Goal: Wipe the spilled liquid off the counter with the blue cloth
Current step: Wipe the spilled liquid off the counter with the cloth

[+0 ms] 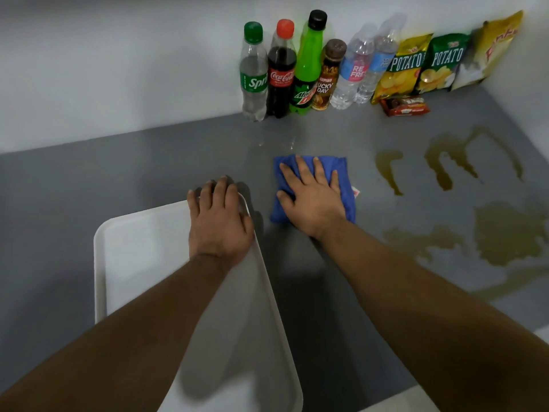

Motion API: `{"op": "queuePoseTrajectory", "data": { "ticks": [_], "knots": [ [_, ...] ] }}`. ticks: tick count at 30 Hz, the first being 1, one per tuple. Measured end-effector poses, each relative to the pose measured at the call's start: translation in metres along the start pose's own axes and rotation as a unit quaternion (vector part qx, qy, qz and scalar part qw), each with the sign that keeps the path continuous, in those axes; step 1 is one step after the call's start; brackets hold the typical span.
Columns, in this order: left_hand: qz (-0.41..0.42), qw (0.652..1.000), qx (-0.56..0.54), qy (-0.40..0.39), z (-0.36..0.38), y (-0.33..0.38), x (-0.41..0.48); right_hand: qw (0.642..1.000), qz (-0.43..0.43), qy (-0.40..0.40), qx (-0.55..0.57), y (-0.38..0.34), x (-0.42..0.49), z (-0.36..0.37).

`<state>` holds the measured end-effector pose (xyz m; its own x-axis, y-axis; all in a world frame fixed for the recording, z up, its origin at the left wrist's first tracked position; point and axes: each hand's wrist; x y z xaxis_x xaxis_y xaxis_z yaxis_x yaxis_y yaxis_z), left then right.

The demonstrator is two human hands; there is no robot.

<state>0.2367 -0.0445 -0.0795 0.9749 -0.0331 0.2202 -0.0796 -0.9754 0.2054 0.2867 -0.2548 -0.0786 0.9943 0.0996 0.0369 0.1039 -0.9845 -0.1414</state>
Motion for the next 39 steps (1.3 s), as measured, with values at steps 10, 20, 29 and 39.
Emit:
{"op": "queuePoseTrajectory", "data": {
  "ticks": [10, 20, 29, 39],
  "knots": [
    [0.005, 1.0, -0.024, 0.012, -0.004, 0.002, 0.0, 0.998, -0.039, 0.017, 0.037, 0.007, -0.14, 0.001],
    [0.087, 0.995, -0.04, 0.013, -0.01, 0.007, -0.005, 0.997, 0.07, 0.012, -0.002, 0.063, -0.129, -0.009],
    [0.174, 0.977, -0.123, 0.013, -0.022, 0.069, -0.033, 0.998, 0.039, 0.025, 0.047, 0.035, -0.211, -0.005],
    [0.188, 0.977, -0.081, -0.054, -0.009, 0.099, -0.059, 0.991, 0.136, 0.016, -0.001, 0.081, -0.197, -0.017]
  ]
}}
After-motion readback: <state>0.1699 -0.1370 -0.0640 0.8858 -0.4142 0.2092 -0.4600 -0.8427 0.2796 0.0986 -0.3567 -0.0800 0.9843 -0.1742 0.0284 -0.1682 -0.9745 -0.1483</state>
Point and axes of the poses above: each hand's wrist, its own x-axis towards the middle knuckle, its own z-axis out of the palm, y = z × x, and after that the axes turned 13 degrees about y, right-handed
